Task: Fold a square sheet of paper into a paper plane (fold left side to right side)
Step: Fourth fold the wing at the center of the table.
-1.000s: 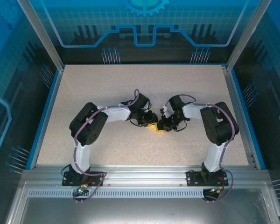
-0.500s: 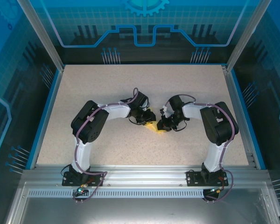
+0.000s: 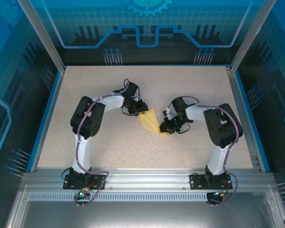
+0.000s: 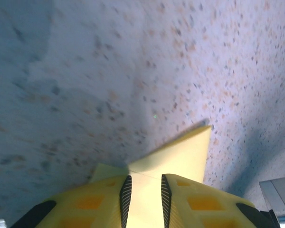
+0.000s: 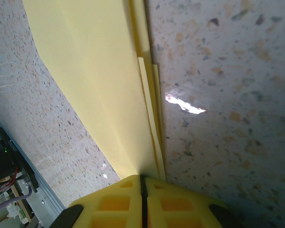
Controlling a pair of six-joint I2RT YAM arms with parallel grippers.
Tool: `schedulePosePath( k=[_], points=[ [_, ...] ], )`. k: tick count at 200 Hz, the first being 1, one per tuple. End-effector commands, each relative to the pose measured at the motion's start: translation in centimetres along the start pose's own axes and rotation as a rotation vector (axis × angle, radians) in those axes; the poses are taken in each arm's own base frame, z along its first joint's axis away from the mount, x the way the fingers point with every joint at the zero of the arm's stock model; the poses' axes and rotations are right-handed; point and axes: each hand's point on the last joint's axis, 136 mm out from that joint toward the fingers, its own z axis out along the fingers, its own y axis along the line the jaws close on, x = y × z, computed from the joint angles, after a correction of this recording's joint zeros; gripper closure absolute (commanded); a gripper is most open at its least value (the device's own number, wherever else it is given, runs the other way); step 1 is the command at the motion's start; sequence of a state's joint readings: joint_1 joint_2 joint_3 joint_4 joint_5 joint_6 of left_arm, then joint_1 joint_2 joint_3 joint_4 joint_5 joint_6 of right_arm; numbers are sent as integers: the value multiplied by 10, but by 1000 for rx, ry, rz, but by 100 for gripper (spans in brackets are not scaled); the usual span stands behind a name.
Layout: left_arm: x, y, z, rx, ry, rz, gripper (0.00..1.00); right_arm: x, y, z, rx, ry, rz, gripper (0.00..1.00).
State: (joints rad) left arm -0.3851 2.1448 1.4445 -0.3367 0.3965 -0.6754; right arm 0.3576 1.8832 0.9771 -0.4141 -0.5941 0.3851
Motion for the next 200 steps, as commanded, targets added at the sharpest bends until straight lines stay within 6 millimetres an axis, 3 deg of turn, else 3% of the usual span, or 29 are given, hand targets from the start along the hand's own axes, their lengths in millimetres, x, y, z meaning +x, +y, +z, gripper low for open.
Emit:
schedulePosePath(
  k=[1,24,45,70,88,105,136,175,200],
  points=[
    [-23,40,-3,-99,-30,-29,71,39,-63,20,249,112,95,91],
    [-38,34,-21,-94,-52,-8,71,39,-61,20,241,110,90,91],
    [-41,10,-53,-60,-102,50,70,37,-59,19,238,102,85,91],
    [-23,-19,-92,12,-165,104,68,36,-58,16,240,95,82,91],
    [0,-35,-102,70,-164,137,67,36,-59,16,245,95,82,91],
    [23,-48,-93,107,-122,163,67,36,-60,15,253,96,81,91],
    [57,-67,-55,139,-24,210,67,35,-61,17,254,94,84,91],
    [58,-66,-9,118,44,195,67,34,-61,17,257,96,84,91],
    [50,-46,10,37,46,181,67,34,-61,16,257,98,82,91]
  ],
)
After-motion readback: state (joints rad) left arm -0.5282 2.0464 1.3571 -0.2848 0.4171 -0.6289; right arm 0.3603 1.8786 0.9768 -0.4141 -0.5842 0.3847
